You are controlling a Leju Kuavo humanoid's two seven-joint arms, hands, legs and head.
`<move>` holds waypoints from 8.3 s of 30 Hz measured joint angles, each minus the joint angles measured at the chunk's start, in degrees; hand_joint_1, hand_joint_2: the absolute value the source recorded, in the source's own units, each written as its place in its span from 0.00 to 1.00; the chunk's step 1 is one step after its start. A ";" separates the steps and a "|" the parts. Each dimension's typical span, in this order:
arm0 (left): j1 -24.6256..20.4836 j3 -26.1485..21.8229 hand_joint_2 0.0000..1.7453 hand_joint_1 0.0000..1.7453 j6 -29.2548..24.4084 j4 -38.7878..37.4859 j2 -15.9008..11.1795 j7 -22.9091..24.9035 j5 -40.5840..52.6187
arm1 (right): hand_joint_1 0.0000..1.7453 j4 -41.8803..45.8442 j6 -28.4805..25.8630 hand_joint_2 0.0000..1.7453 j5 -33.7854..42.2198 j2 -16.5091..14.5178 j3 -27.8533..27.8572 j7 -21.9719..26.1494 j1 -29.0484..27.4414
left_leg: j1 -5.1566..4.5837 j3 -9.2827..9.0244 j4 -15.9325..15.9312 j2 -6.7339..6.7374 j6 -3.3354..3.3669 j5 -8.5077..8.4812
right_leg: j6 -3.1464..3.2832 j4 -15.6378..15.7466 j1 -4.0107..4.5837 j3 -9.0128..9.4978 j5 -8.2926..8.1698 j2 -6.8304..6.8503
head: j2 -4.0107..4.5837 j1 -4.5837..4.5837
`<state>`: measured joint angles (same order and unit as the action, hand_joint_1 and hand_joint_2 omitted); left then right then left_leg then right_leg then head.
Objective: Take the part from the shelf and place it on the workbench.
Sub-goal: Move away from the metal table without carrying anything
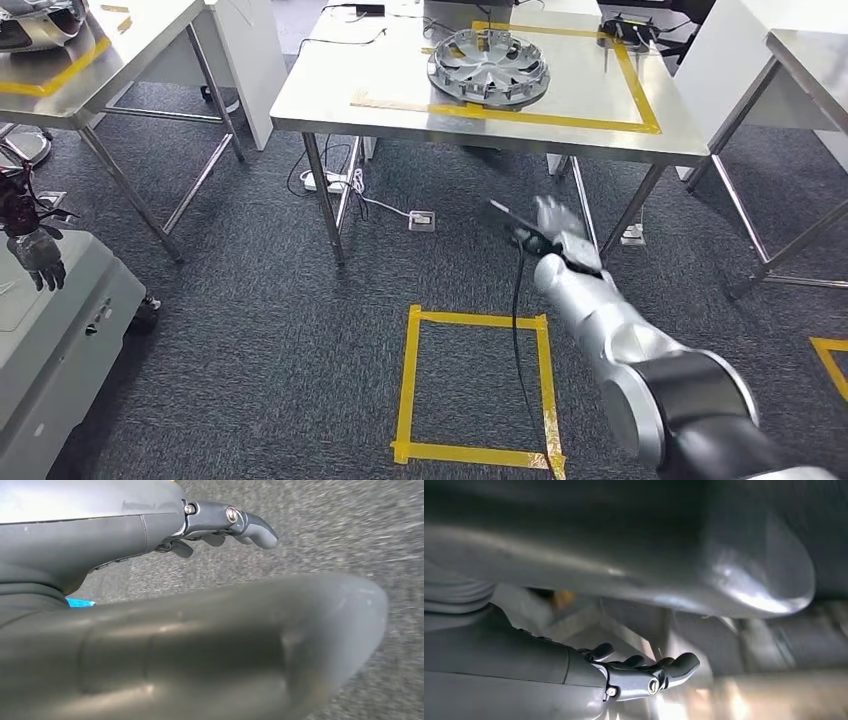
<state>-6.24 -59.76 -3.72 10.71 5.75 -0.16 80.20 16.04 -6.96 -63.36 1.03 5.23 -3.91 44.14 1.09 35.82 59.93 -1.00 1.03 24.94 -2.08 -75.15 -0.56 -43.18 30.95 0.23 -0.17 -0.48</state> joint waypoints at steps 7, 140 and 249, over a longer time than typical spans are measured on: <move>0.21 0.00 0.00 0.00 0.00 0.01 0.43 -0.06 0.01 | 0.00 -0.90 0.25 0.00 5.78 -1.09 9.69 0.32 -12.95 | -0.31 3.03 0.01 0.77 -1.68 -3.23 | 2.59 16.00 1.35 12.36 -1.67 -0.24 | 0.00 -0.13; -2.83 4.52 0.00 0.00 -9.55 -0.79 7.59 8.01 2.11 | 0.00 -5.00 -6.72 0.00 -2.59 -10.64 24.14 -3.62 -34.85 | -0.81 -1.51 -0.56 -2.19 0.08 1.51 | 0.96 5.06 -0.22 6.91 1.82 -0.48 | 0.00 0.11; -5.44 7.39 0.00 0.00 -8.35 -0.79 8.03 5.05 3.03 | 0.00 -5.05 -4.76 0.00 0.09 -10.74 28.94 -6.50 -37.64 | -0.66 2.53 10.16 1.38 -3.00 6.68 | 3.74 16.72 0.34 11.06 -2.18 3.36 | 0.00 0.70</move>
<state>-11.68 -52.36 -12.07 9.92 13.78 4.90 83.24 10.99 -11.72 -63.27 -9.71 34.16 -10.41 6.50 0.43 38.35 70.08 0.38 -1.97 31.63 1.66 -58.43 -0.22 -32.12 28.77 3.60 -0.17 0.22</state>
